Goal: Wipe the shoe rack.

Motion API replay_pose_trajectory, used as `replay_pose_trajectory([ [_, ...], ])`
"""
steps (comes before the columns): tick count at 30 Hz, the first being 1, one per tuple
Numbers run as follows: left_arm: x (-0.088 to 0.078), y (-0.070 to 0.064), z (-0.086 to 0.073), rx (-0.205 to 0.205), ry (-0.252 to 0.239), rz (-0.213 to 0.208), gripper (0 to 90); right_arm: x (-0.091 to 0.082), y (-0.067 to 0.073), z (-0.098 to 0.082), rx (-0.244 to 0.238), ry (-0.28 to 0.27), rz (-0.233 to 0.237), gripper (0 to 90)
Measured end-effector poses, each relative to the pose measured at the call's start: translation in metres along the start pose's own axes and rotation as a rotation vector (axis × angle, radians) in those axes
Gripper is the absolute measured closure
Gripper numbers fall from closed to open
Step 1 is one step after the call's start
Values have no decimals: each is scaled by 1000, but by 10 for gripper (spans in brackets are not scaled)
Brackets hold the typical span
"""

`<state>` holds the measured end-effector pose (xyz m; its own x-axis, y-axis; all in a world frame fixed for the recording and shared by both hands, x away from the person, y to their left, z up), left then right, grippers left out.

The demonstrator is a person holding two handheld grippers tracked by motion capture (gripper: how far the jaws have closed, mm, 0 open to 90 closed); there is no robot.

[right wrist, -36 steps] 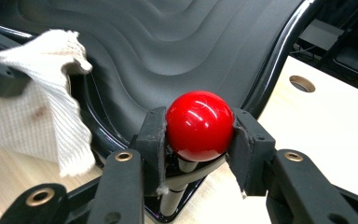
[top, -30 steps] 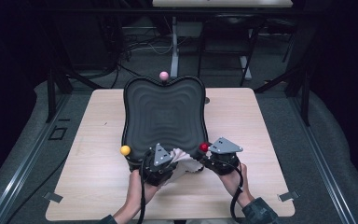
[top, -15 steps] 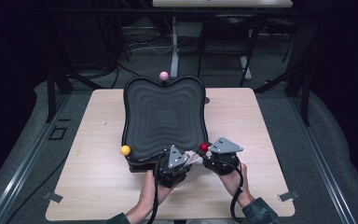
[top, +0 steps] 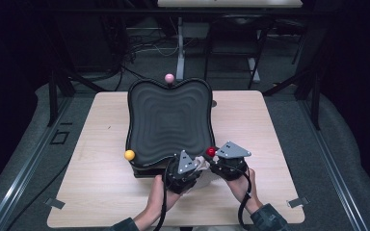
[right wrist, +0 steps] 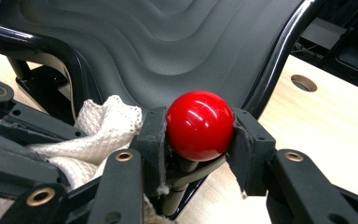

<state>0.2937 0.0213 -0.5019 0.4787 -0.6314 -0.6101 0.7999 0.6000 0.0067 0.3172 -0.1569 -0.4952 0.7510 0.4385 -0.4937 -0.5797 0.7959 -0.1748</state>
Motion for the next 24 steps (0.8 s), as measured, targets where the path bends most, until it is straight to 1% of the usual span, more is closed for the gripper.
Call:
replay_pose_trajectory([
  [4, -3, 2, -2, 6, 2, 10, 774, 0, 0, 0, -2, 2, -4, 598],
  [6, -5, 3, -3, 9, 2, 17, 775, 0, 0, 0, -1, -3, 5, 598],
  [7, -6, 4, -4, 10, 3, 23, 775, 0, 0, 0, -2, 1, -2, 598],
  [8, -7, 5, -5, 9, 3, 26, 775, 1, 0, 0, 0, -10, 17, 598],
  [11, -11, 9, -7, 2, 7, 35, 774, 0, 0, 0, -1, 1, -2, 598],
  [12, -12, 10, -8, 1, 10, 41, 774, 0, 0, 0, -2, 0, 0, 598],
  [14, -14, 13, -10, -6, 12, 52, 773, 0, 0, 0, 1, -4, 5, 598],
  [24, -26, 31, -19, -45, 19, 116, 772, 0, 0, 0, 0, -3, 4, 598],
])
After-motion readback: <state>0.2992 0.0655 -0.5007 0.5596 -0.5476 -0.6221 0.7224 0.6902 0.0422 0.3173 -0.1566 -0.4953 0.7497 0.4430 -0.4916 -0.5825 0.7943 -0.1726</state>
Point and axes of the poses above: each handheld gripper's, and its own axes: x roughly forward along the jaws, z roughly out of its top, y roughly to its left, the point moved 1 cm from there along x, roughly forward along the jaws, and after that the axes turned 2 degrees about -z, right-handed, at the moved point
